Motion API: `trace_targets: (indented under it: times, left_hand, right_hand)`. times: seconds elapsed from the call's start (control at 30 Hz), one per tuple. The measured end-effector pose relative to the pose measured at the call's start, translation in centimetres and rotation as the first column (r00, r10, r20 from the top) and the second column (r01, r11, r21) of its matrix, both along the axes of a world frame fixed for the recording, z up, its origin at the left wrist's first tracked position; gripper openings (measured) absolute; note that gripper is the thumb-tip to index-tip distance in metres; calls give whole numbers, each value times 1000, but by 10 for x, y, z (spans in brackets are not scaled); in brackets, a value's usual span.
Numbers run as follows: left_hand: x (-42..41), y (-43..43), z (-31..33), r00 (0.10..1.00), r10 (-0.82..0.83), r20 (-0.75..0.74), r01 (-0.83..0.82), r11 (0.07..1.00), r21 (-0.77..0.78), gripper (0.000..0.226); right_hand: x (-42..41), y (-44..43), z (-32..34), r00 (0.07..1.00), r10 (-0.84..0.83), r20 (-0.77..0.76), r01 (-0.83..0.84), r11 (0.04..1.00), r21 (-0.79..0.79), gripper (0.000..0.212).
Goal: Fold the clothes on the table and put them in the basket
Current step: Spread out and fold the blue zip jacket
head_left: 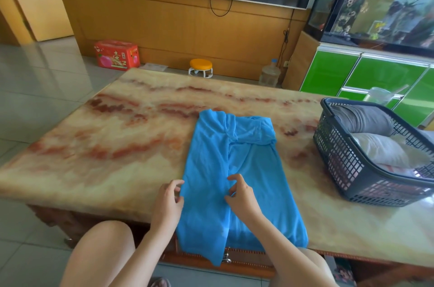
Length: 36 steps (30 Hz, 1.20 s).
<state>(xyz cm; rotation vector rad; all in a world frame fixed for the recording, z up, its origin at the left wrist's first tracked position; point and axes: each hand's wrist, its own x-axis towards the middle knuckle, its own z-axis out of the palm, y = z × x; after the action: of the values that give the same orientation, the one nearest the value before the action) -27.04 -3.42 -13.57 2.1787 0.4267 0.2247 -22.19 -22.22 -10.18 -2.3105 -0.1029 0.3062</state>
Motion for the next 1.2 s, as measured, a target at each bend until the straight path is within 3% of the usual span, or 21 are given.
trace_targets:
  times: [0.17, 0.23, 0.3, 0.4, 0.47, 0.57, 0.63, 0.73, 0.8, 0.87, 1.0, 1.1, 1.2]
  left_hand:
    - [-5, 2, -3, 999, -33, 40, 35, 998, -56, 36]
    - [-6, 1, -2, 998, -20, 52, 20, 1000, -2, 30]
    - [-5, -1, -3, 996, -28, 84, 15, 989, 145, 25]
    - [7, -5, -9, 978, -142, 150, 68, 909, 411, 39]
    - [18, -10, -13, 960, -242, 138, 139, 845, 517, 43]
    - [30, -18, -19, 932, -362, -26, 295, 714, 636, 45]
    - [33, -18, -18, 924, -362, -120, 346, 662, 664, 53]
    - [43, -14, -8, 939, -344, 15, 272, 766, 583, 45]
    - [56, -14, -1, 944, -325, 58, 237, 789, 566, 44]
    - [69, -18, 2, 925, -378, 34, 277, 734, 620, 46]
    - [91, -32, 11, 908, -393, -147, 385, 642, 663, 51]
    - [96, -37, 6, 861, -425, -278, 497, 590, 636, 53]
    - [95, -35, -3, 845, -428, -322, 533, 609, 588, 56]
  right_hand:
    - [0, -8, -2, 999, -12, 38, 13, 1000, -20, 44]
    - [-2, -10, -4, 998, 24, 66, -14, 990, -141, 46]
    - [-4, -13, -4, 980, 82, 184, -25, 956, -293, 53]
    - [-1, -13, -5, 902, 263, 342, -127, 919, -373, 60]
    - [5, -12, -9, 868, 378, 322, -231, 882, -411, 57]
    - [22, -14, -20, 885, 411, 218, -281, 846, -454, 55]
    - [31, -16, -24, 856, 440, 271, -274, 831, -484, 50]
    - [45, -16, -20, 767, 301, 566, -109, 932, -347, 31]
    - [63, -13, -9, 867, 125, 482, -25, 978, -208, 24]
    - [87, -7, 0, 932, -27, 360, 93, 982, -165, 30]
    - [123, 12, -1, 967, -73, 245, 148, 941, -305, 39]
    - [131, 16, -7, 945, -85, 314, 188, 931, -313, 20]
    - [130, 6, -14, 921, -112, 372, 232, 927, -296, 18]
